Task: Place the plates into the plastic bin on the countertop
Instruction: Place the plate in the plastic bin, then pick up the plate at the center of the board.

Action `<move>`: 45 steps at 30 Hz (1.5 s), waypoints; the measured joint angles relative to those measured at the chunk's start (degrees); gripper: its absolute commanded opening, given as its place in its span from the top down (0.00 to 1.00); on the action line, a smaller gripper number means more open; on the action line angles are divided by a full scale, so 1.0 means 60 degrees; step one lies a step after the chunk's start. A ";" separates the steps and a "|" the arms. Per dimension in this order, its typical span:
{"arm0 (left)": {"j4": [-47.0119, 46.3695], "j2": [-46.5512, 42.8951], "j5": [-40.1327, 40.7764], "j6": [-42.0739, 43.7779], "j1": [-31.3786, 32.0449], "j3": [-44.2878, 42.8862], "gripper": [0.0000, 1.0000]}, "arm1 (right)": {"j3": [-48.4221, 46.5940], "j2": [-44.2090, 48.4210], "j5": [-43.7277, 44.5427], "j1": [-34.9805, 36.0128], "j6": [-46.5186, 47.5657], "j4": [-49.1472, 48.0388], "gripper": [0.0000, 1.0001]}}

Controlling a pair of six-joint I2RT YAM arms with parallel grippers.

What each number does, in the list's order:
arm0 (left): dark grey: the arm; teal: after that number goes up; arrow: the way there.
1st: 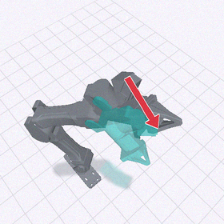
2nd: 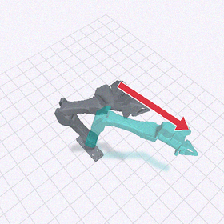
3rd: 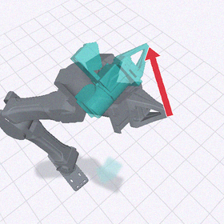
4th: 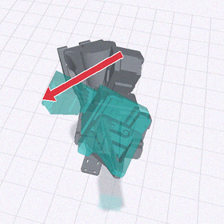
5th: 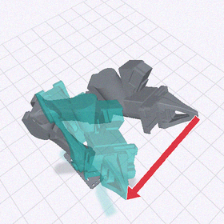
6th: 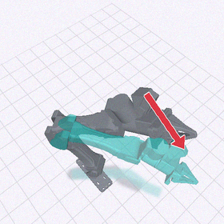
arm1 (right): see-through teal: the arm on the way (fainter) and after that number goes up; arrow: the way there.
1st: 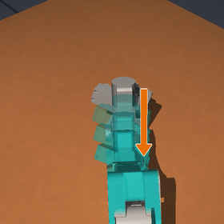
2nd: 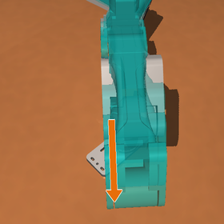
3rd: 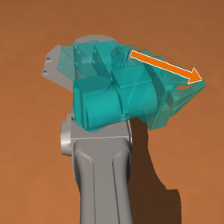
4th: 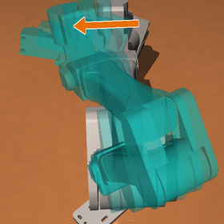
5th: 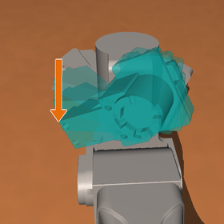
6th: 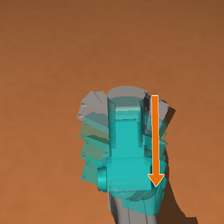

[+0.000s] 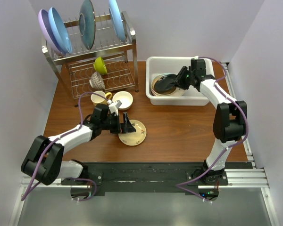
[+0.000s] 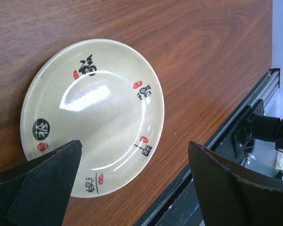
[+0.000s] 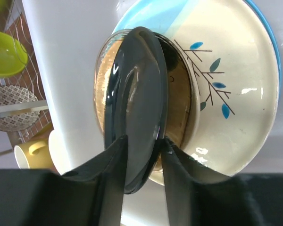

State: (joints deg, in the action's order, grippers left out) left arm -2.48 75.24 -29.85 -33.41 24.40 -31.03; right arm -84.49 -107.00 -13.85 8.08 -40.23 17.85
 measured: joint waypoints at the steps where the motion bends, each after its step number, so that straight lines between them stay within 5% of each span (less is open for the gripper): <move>1: 0.0000 0.0000 0.0000 0.0000 0.0000 0.0000 0.00 | 0.0000 0.0000 -0.0040 -0.0015 -0.0029 -0.0004 0.51; 23: 0.0069 -0.0091 0.0007 0.0000 0.0000 0.0000 0.00 | -0.0951 0.0062 0.0390 -0.0025 0.1676 0.2681 0.40; 35: 0.0280 -0.0623 0.0062 0.0000 0.0000 -0.0004 0.00 | 0.1075 0.3821 0.0503 -0.0025 0.1774 0.2259 0.26; 45: 0.1188 -0.0725 0.0667 0.0011 -0.0076 -0.0408 0.00 | 0.2896 0.5370 -0.0120 -0.0015 0.1628 0.2065 0.21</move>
State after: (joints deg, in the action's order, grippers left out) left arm 4.64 70.89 -25.85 -33.34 23.94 -33.47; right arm -67.11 -74.78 -14.57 7.99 -30.46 30.24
